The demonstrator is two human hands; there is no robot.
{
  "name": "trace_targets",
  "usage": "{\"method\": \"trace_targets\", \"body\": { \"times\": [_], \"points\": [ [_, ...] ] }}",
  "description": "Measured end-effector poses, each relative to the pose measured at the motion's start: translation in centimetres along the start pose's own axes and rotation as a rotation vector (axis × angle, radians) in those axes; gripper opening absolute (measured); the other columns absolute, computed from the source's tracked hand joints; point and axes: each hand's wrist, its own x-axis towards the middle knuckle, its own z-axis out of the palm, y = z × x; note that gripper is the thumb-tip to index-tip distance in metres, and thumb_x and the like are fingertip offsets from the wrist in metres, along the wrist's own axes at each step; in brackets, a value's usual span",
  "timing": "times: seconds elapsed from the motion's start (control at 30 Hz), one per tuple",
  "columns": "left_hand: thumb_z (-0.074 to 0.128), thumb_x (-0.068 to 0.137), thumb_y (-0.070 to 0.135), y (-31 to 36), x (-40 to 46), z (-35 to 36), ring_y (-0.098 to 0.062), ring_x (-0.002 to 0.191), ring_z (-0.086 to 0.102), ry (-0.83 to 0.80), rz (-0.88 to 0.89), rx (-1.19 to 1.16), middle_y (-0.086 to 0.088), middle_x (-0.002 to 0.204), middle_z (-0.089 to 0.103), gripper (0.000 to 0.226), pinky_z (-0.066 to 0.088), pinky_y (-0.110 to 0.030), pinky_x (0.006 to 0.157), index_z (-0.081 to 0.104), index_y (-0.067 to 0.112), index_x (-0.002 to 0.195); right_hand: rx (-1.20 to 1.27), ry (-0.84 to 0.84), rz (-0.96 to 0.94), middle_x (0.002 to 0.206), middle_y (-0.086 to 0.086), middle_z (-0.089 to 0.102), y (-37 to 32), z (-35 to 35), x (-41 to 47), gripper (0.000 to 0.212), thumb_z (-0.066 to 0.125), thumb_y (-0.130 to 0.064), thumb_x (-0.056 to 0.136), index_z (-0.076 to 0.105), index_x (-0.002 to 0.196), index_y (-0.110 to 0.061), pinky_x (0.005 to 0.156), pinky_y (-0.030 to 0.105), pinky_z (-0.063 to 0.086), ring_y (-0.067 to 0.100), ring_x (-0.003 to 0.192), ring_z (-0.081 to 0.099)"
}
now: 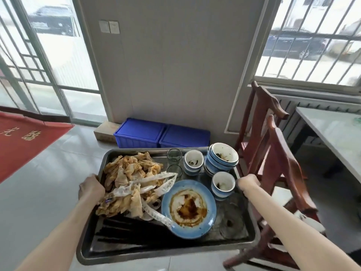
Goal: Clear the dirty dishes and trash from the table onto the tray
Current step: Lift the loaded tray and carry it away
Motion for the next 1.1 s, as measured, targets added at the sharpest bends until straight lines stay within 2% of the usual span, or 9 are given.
{"method": "trace_targets", "body": {
  "times": [0.2, 0.43, 0.53, 0.57, 0.7, 0.9, 1.1],
  "points": [
    [0.05, 0.074, -0.012, 7.9, 13.4, 1.0, -0.044, 0.11, 0.053, -0.009, 0.031, 0.013, -0.029, 0.113, 0.059, 0.046, 0.048, -0.044, 0.089, 0.055, 0.001, 0.118, 0.0, 0.095, 0.037, 0.118, 0.025, 0.06, -10.9, 4.6, 8.5, 0.036, 0.062, -0.003, 0.082, 0.057, 0.114, 0.011, 0.086, 0.033, 0.048, 0.035, 0.111, 0.058],
    [0.05, 0.072, -0.016, 15.9, 26.5, 3.7, -0.043, 0.108, 0.052, -0.021, 0.017, 0.036, -0.029, 0.11, 0.058, 0.049, 0.049, -0.045, 0.087, 0.053, 0.001, 0.118, 0.084, 0.115, 0.083, 0.124, 0.027, 0.056, -22.3, 8.5, 18.4, 0.036, 0.058, -0.002, 0.085, 0.054, 0.117, 0.014, 0.087, 0.034, 0.046, 0.036, 0.114, 0.055],
    [0.051, 0.073, -0.016, 19.4, 31.9, 5.7, -0.044, 0.108, 0.051, -0.019, 0.026, 0.017, -0.029, 0.111, 0.058, 0.048, 0.047, -0.045, 0.086, 0.054, 0.001, 0.118, 0.088, 0.121, 0.092, 0.122, 0.026, 0.057, -26.4, 10.3, 23.5, 0.035, 0.056, -0.002, 0.087, 0.053, 0.116, 0.016, 0.077, 0.03, 0.045, 0.035, 0.112, 0.057],
    [0.05, 0.073, -0.016, 20.5, 33.4, 6.3, -0.043, 0.108, 0.052, -0.019, 0.027, 0.012, -0.029, 0.111, 0.058, 0.048, 0.047, -0.045, 0.086, 0.054, 0.002, 0.118, 0.074, 0.122, 0.088, 0.121, 0.025, 0.058, -27.6, 10.8, 25.0, 0.034, 0.057, -0.002, 0.086, 0.054, 0.115, 0.015, 0.076, 0.029, 0.045, 0.035, 0.111, 0.058],
    [0.049, 0.072, -0.017, 24.5, 39.8, 9.5, -0.043, 0.107, 0.052, -0.018, 0.015, 0.015, -0.029, 0.11, 0.06, 0.054, 0.048, -0.045, 0.086, 0.055, 0.005, 0.121, 0.035, 0.127, 0.095, 0.119, 0.028, 0.058, -31.8, 13.2, 31.5, 0.036, 0.061, -0.002, 0.082, 0.056, 0.114, 0.015, 0.089, 0.035, 0.047, 0.039, 0.113, 0.056],
    [0.049, 0.077, -0.012, 29.9, 48.5, 14.0, -0.043, 0.104, 0.054, -0.024, 0.008, 0.027, -0.028, 0.108, 0.06, 0.053, 0.049, -0.046, 0.085, 0.051, 0.007, 0.126, 0.035, 0.133, 0.123, 0.116, 0.027, 0.06, -37.4, 15.9, 40.2, 0.031, 0.06, -0.002, 0.082, 0.06, 0.11, 0.011, 0.087, 0.034, 0.048, 0.038, 0.111, 0.057],
    [0.046, 0.078, -0.006, 34.6, 56.0, 18.3, -0.045, 0.103, 0.053, -0.061, 0.007, 0.034, -0.03, 0.109, 0.058, 0.043, 0.045, -0.044, 0.084, 0.056, 0.008, 0.118, 0.015, 0.129, 0.176, 0.112, 0.025, 0.062, -41.7, 18.4, 47.4, 0.027, 0.06, -0.003, 0.083, 0.061, 0.107, 0.008, 0.085, 0.037, 0.049, 0.037, 0.106, 0.059]
  ]
}}
